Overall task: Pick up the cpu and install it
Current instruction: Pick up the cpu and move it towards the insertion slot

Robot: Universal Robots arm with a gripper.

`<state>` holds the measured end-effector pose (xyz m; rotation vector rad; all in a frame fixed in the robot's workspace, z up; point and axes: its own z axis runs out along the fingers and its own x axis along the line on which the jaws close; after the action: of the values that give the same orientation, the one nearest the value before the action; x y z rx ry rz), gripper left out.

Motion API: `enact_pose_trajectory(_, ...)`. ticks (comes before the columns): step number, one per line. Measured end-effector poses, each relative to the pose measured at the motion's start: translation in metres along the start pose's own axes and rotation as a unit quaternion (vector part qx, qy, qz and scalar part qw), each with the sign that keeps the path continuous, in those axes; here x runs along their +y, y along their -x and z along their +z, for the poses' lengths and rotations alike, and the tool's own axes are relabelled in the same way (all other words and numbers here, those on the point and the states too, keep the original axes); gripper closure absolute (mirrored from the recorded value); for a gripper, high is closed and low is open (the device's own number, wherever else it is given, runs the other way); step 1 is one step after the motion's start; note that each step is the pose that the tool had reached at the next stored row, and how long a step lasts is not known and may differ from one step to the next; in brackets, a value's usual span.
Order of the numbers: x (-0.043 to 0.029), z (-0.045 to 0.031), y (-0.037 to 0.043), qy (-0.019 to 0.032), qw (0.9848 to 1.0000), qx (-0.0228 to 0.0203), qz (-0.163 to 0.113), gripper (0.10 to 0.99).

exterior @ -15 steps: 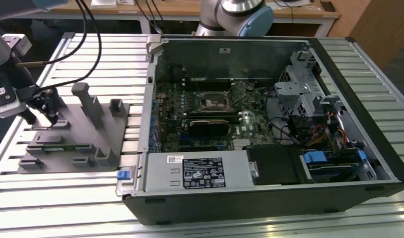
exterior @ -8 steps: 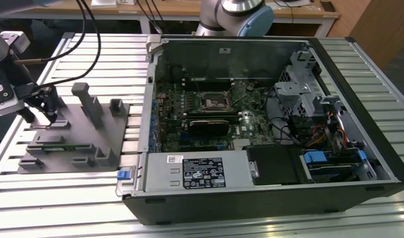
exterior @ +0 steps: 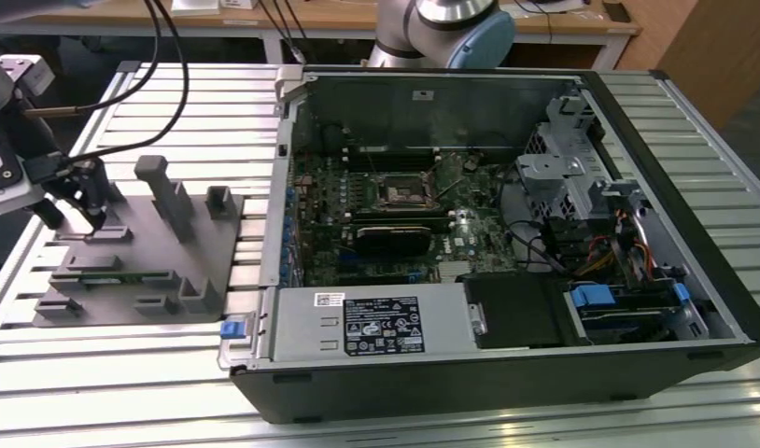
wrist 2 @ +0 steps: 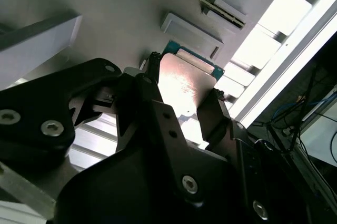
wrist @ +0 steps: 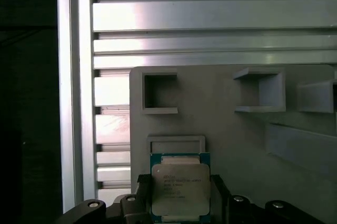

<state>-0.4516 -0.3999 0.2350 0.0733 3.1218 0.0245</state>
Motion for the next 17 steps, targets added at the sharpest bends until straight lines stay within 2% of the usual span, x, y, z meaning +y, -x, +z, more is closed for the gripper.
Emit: enact_pose_trajectory(17, 0.0005, -0.0049, 0.0001, 0.0, 1.0, 0.0, 0.0, 0.553)
